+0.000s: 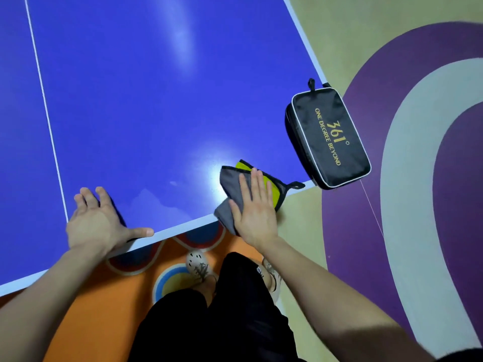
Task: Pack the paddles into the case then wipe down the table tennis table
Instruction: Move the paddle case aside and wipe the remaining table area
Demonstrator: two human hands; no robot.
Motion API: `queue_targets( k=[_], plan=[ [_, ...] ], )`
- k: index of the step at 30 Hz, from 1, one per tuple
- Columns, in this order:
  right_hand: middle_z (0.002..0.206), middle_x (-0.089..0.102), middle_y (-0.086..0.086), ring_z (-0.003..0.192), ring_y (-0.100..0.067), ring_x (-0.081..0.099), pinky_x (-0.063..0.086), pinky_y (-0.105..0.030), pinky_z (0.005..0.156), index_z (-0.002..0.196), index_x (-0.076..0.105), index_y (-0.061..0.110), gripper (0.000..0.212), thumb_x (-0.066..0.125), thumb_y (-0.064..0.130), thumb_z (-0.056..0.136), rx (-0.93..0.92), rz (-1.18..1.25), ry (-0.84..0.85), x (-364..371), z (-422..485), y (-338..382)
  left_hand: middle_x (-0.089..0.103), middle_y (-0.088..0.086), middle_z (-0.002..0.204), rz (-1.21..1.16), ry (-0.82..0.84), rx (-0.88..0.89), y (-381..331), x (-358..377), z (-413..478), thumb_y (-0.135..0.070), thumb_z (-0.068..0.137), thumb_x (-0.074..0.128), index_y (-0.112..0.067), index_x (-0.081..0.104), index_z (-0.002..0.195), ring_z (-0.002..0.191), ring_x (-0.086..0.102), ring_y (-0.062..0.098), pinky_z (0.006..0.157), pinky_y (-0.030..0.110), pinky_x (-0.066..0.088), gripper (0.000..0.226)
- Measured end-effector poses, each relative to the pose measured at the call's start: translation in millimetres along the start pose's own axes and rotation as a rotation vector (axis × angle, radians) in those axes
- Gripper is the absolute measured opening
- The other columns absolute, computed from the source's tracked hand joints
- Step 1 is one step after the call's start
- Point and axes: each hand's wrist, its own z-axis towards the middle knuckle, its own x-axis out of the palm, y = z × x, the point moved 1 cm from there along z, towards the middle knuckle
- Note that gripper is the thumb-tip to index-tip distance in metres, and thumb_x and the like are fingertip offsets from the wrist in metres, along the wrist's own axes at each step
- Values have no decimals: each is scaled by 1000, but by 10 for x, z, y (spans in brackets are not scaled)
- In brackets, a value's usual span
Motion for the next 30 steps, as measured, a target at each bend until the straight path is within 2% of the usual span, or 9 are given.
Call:
queue_targets(
  k=[6,10,14,16,18,20,22,26,30],
  plan=[
    [180,6,-25,169,-39,3,16,-65,132,173,20,7,76,27,55,114,480,73,-120,-113,308,-269,13,23,175,12,7,-12,-24,-22,10,-115,29,44,-5,5,167,164,12,38,100,58,55,181],
    [181,-5,-20,169,-34,-12,-1,-60,136,176,11,17,77,22,62,114,46,87,23,-97,-91,671,12,23,176,8,-12,-1,-27,-48,15,-116,28,42,-4,4,168,164,13,39,102,56,55,183],
    [183,5,-8,170,-25,0,14,-57,135,175,20,28,72,34,63,114,-412,53,49,-127,218,218,10,20,177,15,-45,-1,29,-62,-31,-120,29,34,-8,1,170,165,15,35,107,49,53,183],
    [183,12,-5,170,-23,8,20,-56,133,174,25,31,70,37,63,112,-420,18,37,-178,655,-121,6,19,178,9,-61,13,42,-52,-67,-120,34,33,-9,-1,170,165,13,34,110,47,50,179],
    [183,12,-6,169,-26,10,18,-57,133,174,25,29,74,32,66,110,-201,22,8,-228,1173,-153,2,18,179,-7,-76,19,42,-59,-106,-119,37,34,-11,-3,171,166,9,33,114,46,48,176],
    [183,6,-10,170,-29,5,11,-60,134,174,23,24,80,24,69,108,30,58,-10,-248,1507,185,0,15,179,-50,-73,24,60,-96,-134,-117,39,42,-14,-3,171,166,7,30,113,45,49,174],
    [183,4,-14,170,-30,1,7,-64,133,174,23,20,82,25,69,108,66,95,-47,-202,1486,716,3,9,180,-124,-63,45,144,-153,-144,-110,42,59,-21,4,172,166,11,26,108,45,51,167],
    [183,0,-12,170,-27,-5,7,-62,134,175,20,22,81,34,69,109,-480,40,41,-44,482,1687,16,-2,179,-287,-80,143,470,-200,-74,-81,51,90,-29,22,170,162,23,21,113,50,47,147],
    [183,10,-5,170,-23,4,16,-58,134,173,28,27,72,46,59,112,-769,92,47,-19,419,1207,28,-4,173,-326,-164,144,731,-157,-140,-63,59,97,-28,30,167,158,29,21,110,49,51,132]
  ],
)
